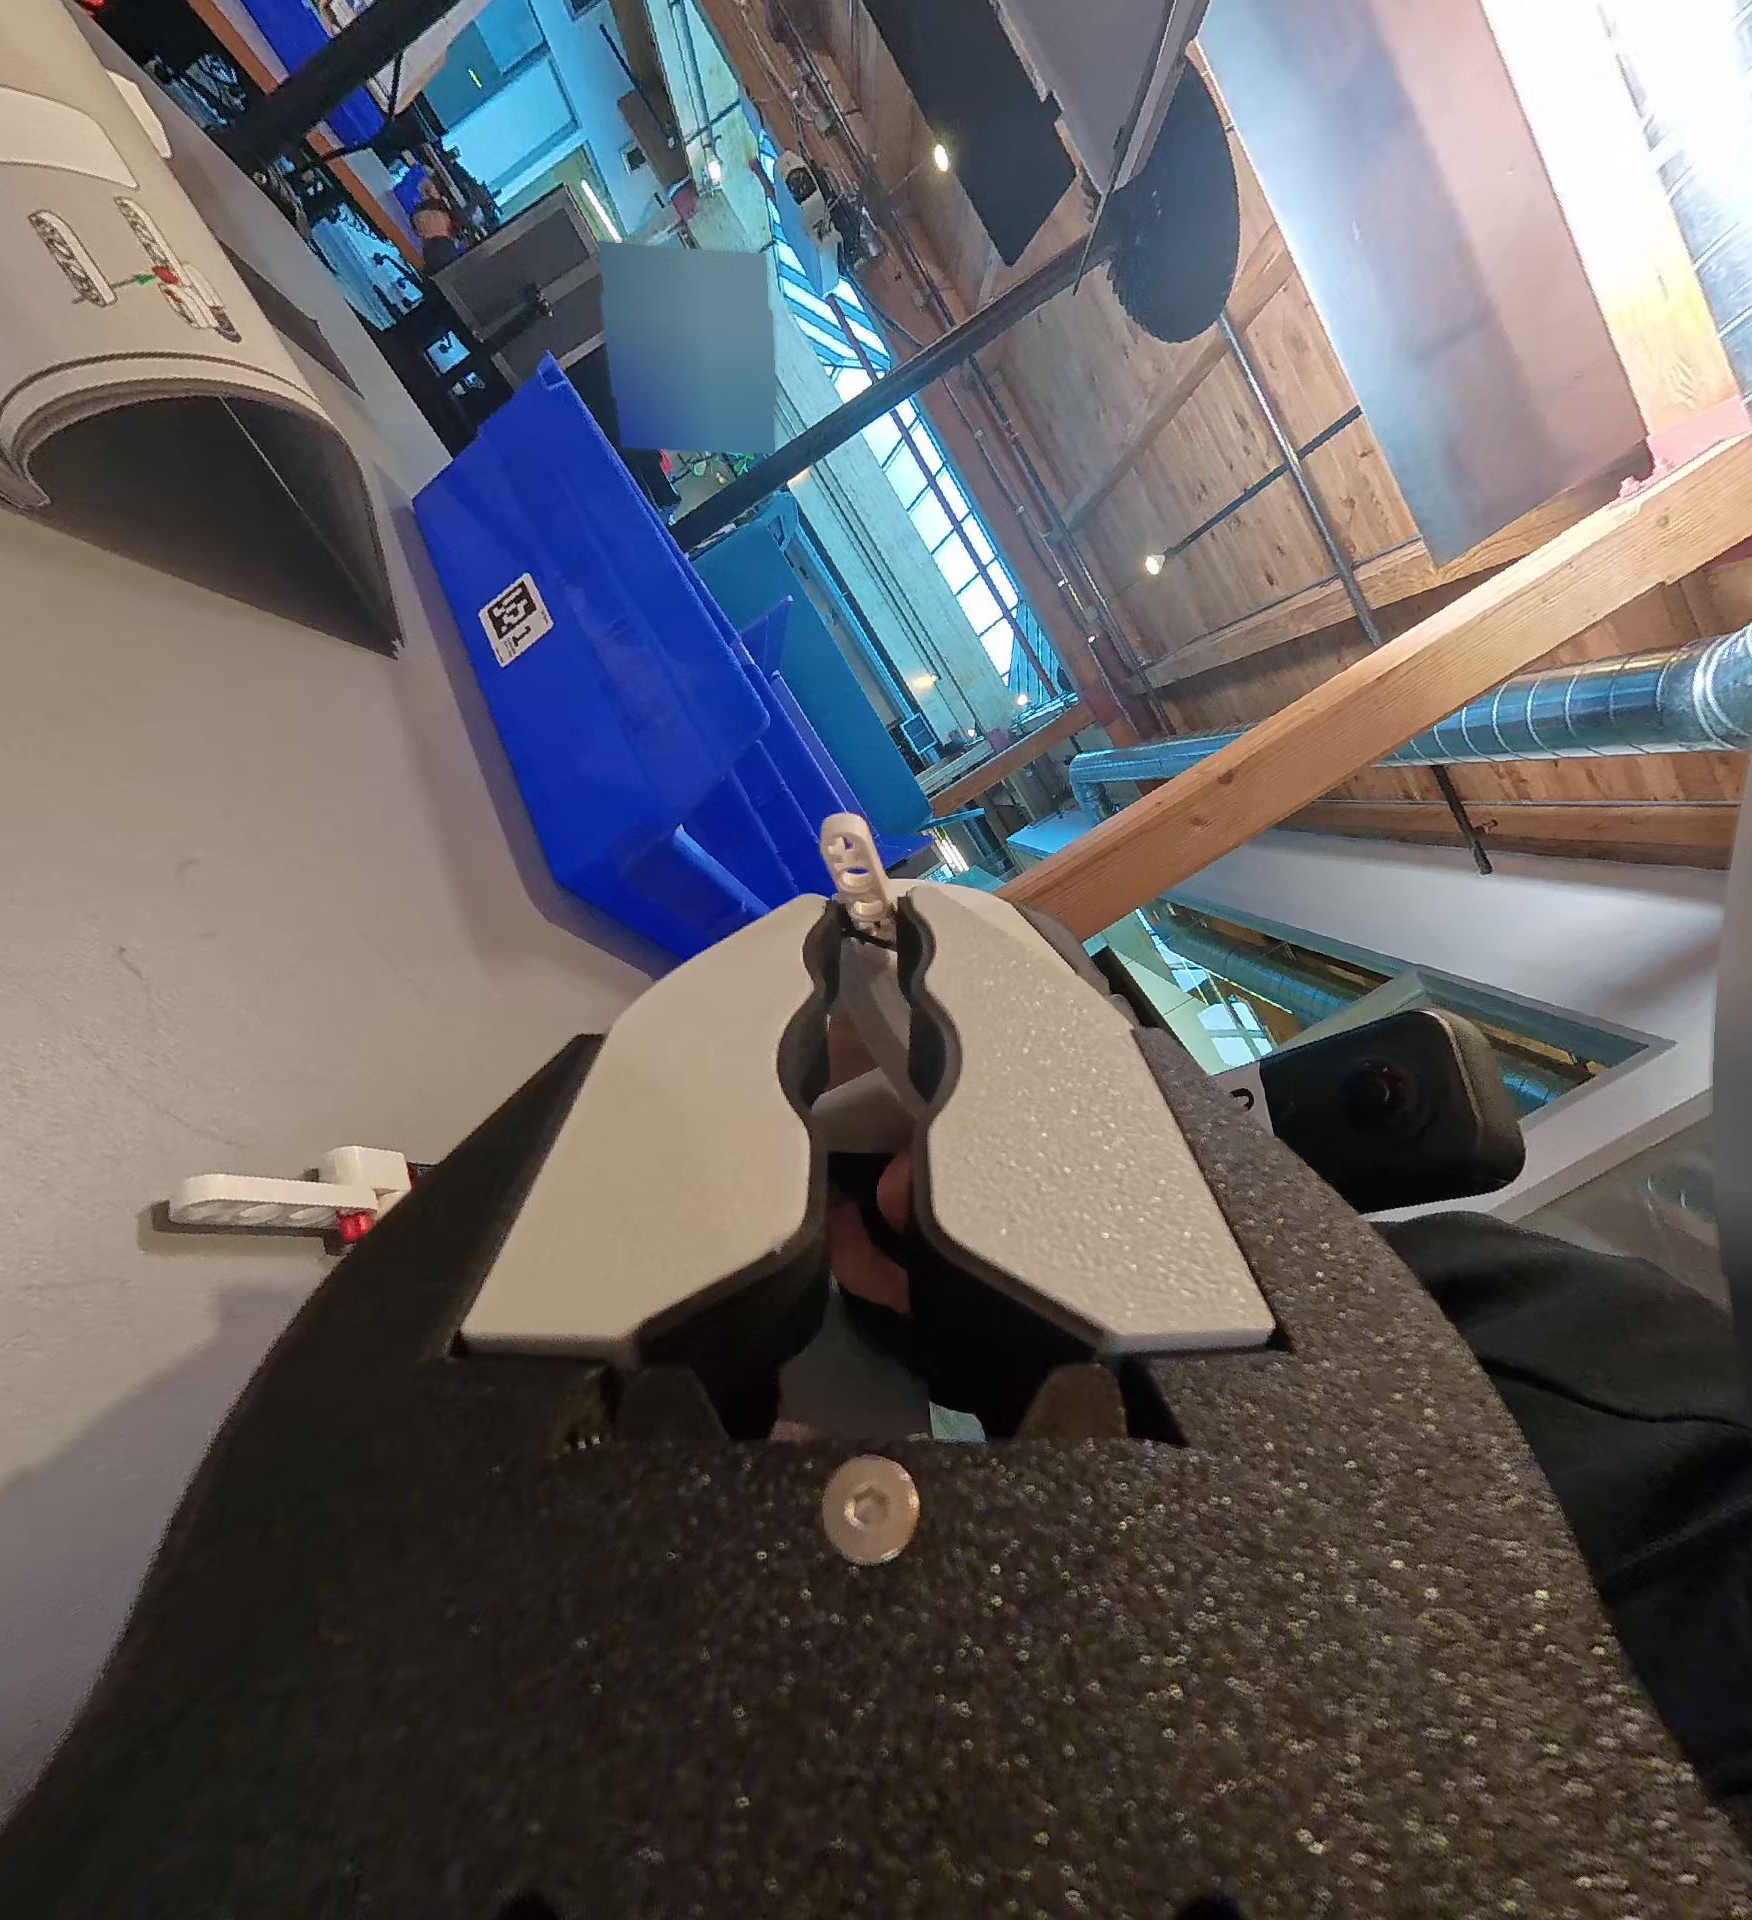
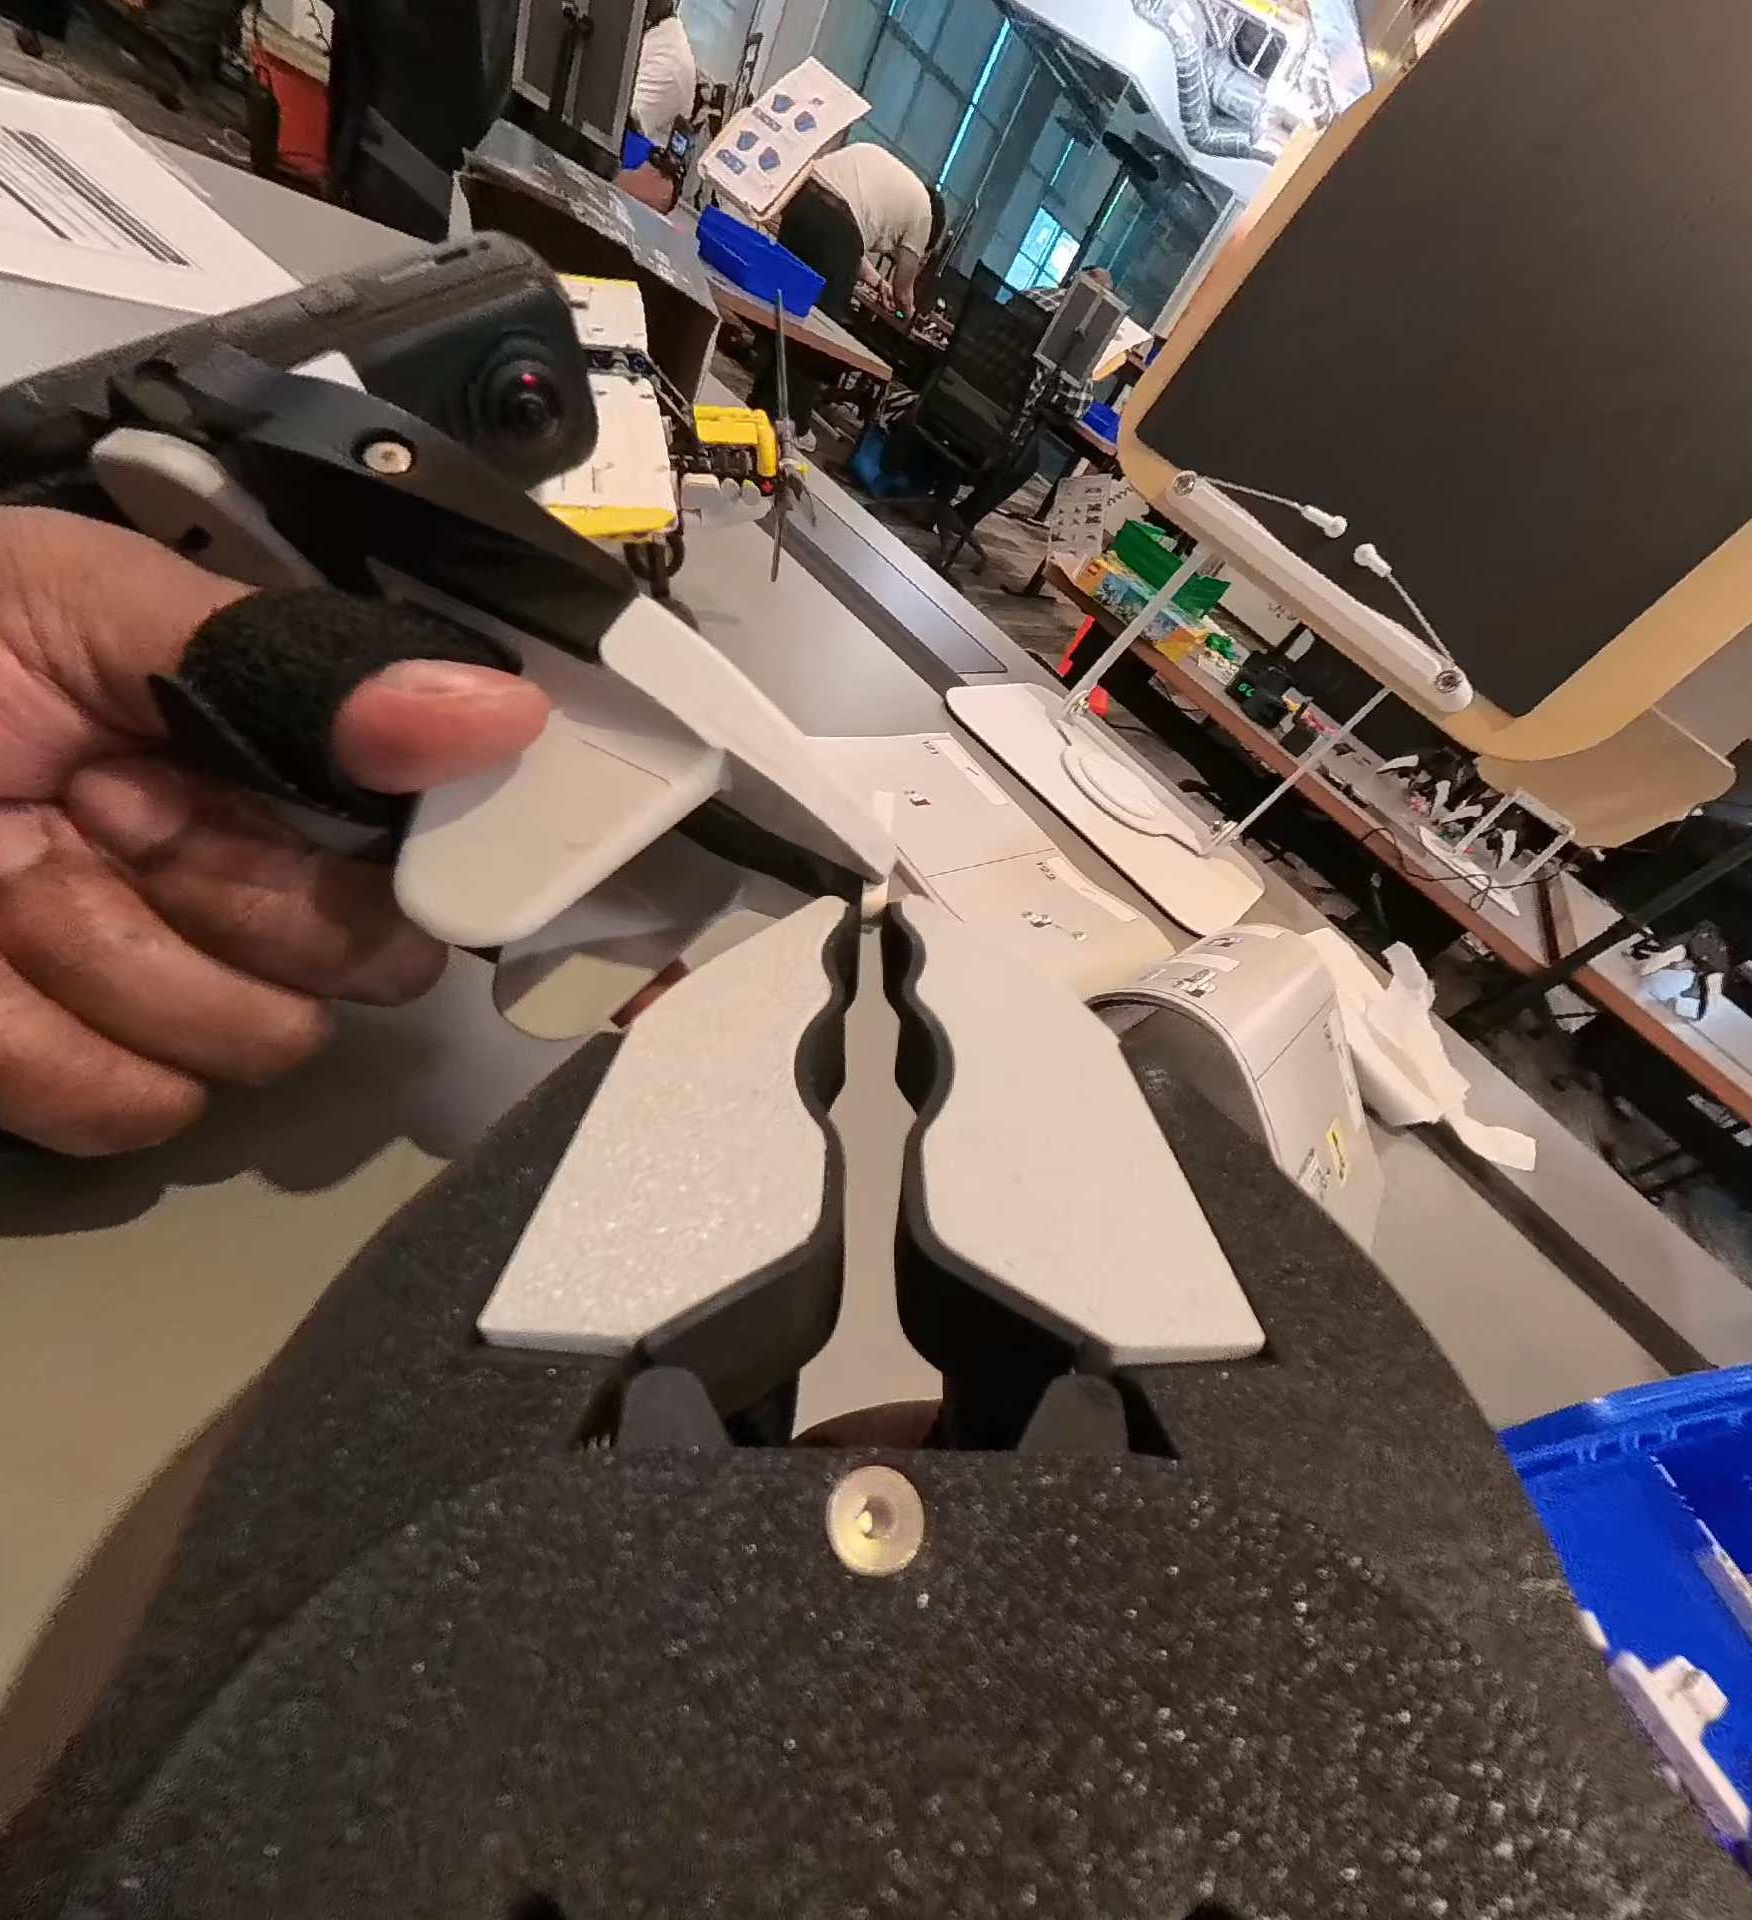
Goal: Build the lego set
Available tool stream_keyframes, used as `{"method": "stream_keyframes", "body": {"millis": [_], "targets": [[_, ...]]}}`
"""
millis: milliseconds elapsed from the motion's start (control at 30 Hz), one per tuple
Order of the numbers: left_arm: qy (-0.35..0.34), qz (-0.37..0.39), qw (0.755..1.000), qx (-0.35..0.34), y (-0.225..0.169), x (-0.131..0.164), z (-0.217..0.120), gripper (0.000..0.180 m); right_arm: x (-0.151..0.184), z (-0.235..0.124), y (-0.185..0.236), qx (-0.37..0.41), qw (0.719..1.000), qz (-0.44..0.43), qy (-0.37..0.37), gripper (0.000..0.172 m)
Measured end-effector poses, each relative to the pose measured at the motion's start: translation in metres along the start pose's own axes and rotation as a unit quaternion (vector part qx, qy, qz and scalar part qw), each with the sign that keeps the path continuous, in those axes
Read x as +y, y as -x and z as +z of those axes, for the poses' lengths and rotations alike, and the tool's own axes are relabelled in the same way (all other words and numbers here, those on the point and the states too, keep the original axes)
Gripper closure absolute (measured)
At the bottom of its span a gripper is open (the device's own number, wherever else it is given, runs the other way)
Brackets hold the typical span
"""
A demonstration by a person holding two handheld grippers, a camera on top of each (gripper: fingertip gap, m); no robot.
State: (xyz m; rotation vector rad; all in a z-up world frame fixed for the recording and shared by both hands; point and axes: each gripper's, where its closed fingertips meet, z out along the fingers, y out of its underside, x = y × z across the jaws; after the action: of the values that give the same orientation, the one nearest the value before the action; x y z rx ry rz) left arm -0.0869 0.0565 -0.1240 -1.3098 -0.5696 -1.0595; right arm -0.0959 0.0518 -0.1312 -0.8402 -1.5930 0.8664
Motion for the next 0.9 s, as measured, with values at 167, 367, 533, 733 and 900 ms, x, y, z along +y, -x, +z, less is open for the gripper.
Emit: {"method": "stream_keyframes", "body": {"millis": [167,367,533,733,900], "targets": [[-0.004,-0.006,1.000,-0.001,0.001,0.000,0.000,0.171,0.002,0.001,0.001,0.000,1.000,0.001,-0.001,0.168],[-0.007,-0.014,1.000,0.004,0.001,-0.001,-0.001,0.172,0.001,0.001,0.001,0.006,1.000,-0.010,-0.004,0.168],[-0.002,0.001,1.000,-0.004,0.002,-0.001,-0.002,0.173,0.002,0.002,0.003,-0.002,1.000,-0.016,-0.009,0.168],[0.003,0.057,0.998,-0.029,0.002,-0.012,-0.012,0.173,0.021,0.005,0.020,-0.152,0.986,-0.059,0.010,0.149],[0.029,0.086,0.995,-0.036,0.003,-0.017,-0.018,0.173,0.046,0.004,0.029,-0.301,0.948,-0.090,0.057,0.147]]}}
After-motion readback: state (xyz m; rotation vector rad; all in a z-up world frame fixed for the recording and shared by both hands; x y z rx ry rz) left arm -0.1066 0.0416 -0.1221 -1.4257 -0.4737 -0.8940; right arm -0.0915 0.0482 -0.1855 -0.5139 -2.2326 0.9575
